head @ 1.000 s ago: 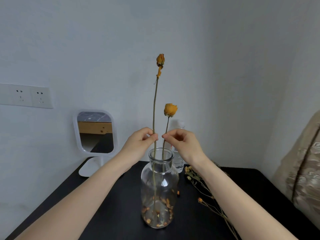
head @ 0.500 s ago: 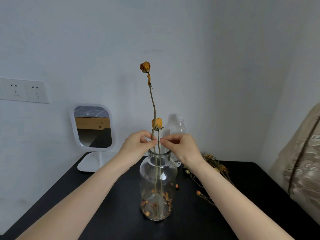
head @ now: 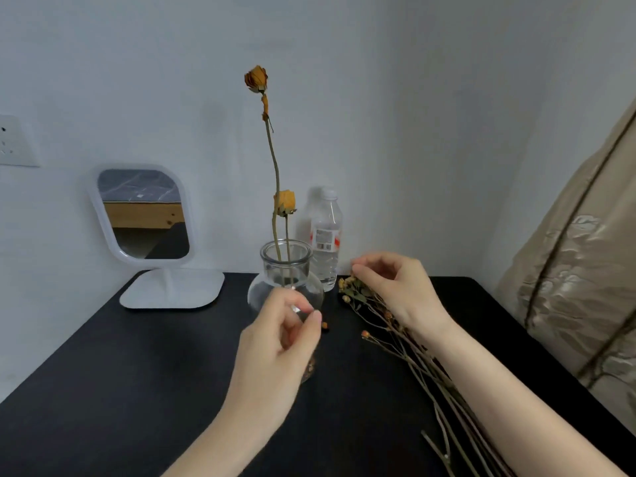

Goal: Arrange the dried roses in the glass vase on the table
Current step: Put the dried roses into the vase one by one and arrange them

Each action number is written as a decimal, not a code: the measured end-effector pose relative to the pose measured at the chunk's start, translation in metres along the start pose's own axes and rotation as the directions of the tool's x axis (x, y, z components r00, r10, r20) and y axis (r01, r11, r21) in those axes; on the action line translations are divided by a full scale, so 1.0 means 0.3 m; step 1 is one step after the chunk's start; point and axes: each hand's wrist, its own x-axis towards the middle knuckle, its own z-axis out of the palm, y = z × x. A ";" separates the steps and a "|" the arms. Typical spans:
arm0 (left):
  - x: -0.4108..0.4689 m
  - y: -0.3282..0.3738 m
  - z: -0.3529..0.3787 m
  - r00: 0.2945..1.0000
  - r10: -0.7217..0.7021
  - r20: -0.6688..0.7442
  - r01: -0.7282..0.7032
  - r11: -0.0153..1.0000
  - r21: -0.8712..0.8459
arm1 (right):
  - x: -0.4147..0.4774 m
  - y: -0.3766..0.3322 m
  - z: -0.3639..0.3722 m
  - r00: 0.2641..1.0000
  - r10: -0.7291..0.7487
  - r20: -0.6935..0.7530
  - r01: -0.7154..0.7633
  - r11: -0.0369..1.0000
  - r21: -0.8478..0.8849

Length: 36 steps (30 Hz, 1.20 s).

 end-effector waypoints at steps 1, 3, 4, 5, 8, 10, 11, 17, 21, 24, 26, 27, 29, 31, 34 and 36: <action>-0.039 -0.007 0.041 0.995 -0.034 0.094 0.035 0.999 -0.009 | -0.020 0.030 -0.032 1.000 0.025 -0.014 -0.026 0.999 -0.048; -0.087 -0.038 0.131 0.958 -0.116 0.264 0.109 0.993 0.041 | -0.057 0.097 -0.098 0.995 0.087 -0.051 -0.093 0.987 -0.130; -0.097 -0.059 0.176 0.931 -0.173 0.323 0.153 0.984 0.087 | -0.076 0.131 -0.129 0.990 0.120 -0.073 -0.131 0.977 -0.167; -0.097 -0.082 0.219 0.902 -0.237 0.362 0.201 0.970 0.134 | -0.094 0.166 -0.160 0.985 0.150 -0.090 -0.166 0.963 -0.212; -0.074 -0.143 0.340 0.825 -0.391 0.409 0.329 0.920 0.216 | -0.143 0.257 -0.233 0.968 0.231 -0.099 -0.251 0.898 -0.361; -0.050 -0.176 0.406 0.799 -0.447 0.404 0.383 0.894 0.232 | -0.168 0.296 -0.263 0.961 0.260 -0.092 -0.274 0.860 -0.430; -0.036 -0.187 0.432 0.789 -0.472 0.394 0.412 0.881 0.231 | -0.178 0.308 -0.273 0.960 0.267 -0.083 -0.274 0.841 -0.467; 0.005 -0.221 0.529 0.758 -0.512 0.403 0.411 0.856 0.315 | -0.207 0.324 -0.282 0.943 0.327 0.063 -0.210 0.732 -0.648; 0.014 -0.219 0.559 0.735 -0.549 0.398 0.474 0.836 0.277 | -0.198 0.322 -0.267 0.926 0.366 0.091 -0.191 0.663 -0.724; 0.017 -0.221 0.566 0.712 -0.580 0.397 0.528 0.814 0.242 | -0.192 0.319 -0.261 0.920 0.382 0.087 -0.195 0.638 -0.745; 0.014 -0.226 0.564 0.712 -0.577 0.399 0.528 0.816 0.237 | -0.191 0.314 -0.263 0.921 0.381 0.080 -0.196 0.631 -0.751; 0.012 -0.229 0.561 0.717 -0.571 0.399 0.524 0.820 0.232 | -0.190 0.310 -0.265 0.922 0.378 0.078 -0.199 0.638 -0.744; 0.009 -0.235 0.555 0.727 -0.558 0.399 0.513 0.829 0.223 | -0.190 0.302 -0.271 0.928 0.365 0.073 -0.205 0.666 -0.717; 0.007 -0.237 0.549 0.738 -0.547 0.394 0.497 0.837 0.231 | -0.191 0.293 -0.278 0.936 0.346 0.063 -0.212 0.699 -0.683; 0.006 -0.237 0.543 0.747 -0.537 0.393 0.478 0.844 0.245 | -0.192 0.285 -0.286 0.945 0.323 0.048 -0.220 0.741 -0.635; 0.005 -0.233 0.544 0.755 -0.529 0.388 0.464 0.848 0.255 | -0.193 0.284 -0.289 0.951 0.306 0.034 -0.224 0.764 -0.606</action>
